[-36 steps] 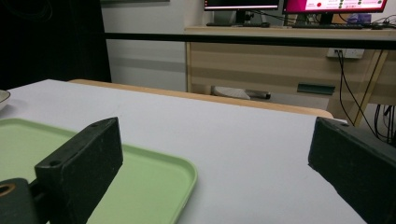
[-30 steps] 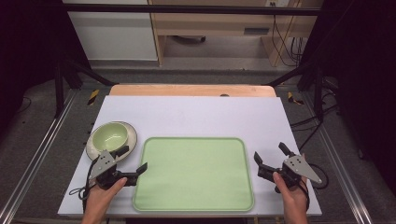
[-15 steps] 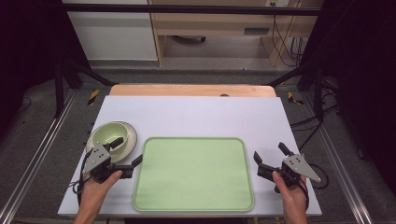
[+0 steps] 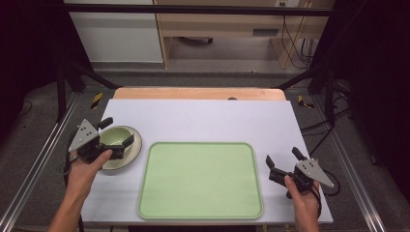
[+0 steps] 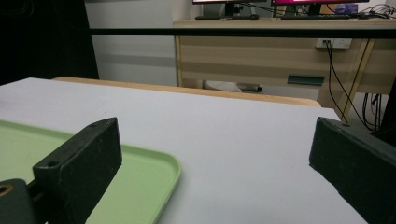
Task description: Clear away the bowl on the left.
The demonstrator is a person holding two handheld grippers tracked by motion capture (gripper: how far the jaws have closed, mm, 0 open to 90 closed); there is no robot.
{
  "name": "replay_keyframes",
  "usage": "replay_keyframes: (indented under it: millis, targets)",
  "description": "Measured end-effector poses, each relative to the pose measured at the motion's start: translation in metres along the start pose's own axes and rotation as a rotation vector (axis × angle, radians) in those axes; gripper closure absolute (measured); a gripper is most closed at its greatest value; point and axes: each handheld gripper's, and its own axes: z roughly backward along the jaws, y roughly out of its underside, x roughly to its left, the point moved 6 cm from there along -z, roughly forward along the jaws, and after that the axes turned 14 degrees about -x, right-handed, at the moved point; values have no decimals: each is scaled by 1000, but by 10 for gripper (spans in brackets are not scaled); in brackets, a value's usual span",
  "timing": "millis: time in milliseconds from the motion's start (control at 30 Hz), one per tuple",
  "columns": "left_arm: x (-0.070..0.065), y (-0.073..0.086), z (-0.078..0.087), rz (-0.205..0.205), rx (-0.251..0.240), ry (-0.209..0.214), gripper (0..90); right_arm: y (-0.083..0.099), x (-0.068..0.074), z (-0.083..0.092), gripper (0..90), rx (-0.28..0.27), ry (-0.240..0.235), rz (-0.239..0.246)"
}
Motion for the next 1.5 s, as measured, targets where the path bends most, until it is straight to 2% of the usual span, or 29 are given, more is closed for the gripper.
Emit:
replay_keyframes:
  millis: [100,267,300,367,433,467,500,533,633,700,767,833,1033,1067,1200,1400,1500]
  targets:
    - [18,-8,-7,-31,10,-26,36,0,0,0,27,3,5,0]
    - [39,-11,-14,-42,54,-74,42,1,2,1,27,3,1,11]
    - [45,-12,-15,-51,64,-98,47,1,1,2,27,4,1,11]
    - [55,-15,-16,-38,51,-146,74,-1,0,5,27,-2,8,12]
    - [59,-16,-17,-21,47,-158,73,-2,-1,6,27,-6,12,4]
    - [67,-17,-17,-17,61,-181,72,-4,-2,8,27,-7,18,0]
    - [67,-17,-17,-17,61,-181,72,-4,-3,7,27,-11,19,1]
    - [75,-16,-16,-7,81,-207,72,-5,-4,7,27,-12,23,0]
    - [80,-16,-13,-4,102,-227,75,-6,-3,5,27,-16,23,-3]
    - [88,-12,-6,-26,143,-287,78,-4,0,3,24,-14,31,5]
    - [92,-9,-1,-32,162,-318,85,-4,3,0,23,-10,21,9]
    - [95,-3,4,-12,196,-325,83,-6,6,-1,23,-18,14,10]
    - [100,3,15,30,216,-334,70,-6,10,-2,23,-20,-1,22]
    - [102,9,19,55,231,-332,66,-6,10,-3,23,-19,0,16]
    - [106,25,25,98,275,-331,68,-4,11,-4,23,-12,-10,25]
    - [112,40,32,114,307,-348,67,-1,15,-6,23,-6,-21,29]
    - [116,45,35,147,327,-353,67,-2,16,-4,23,-3,-21,30]
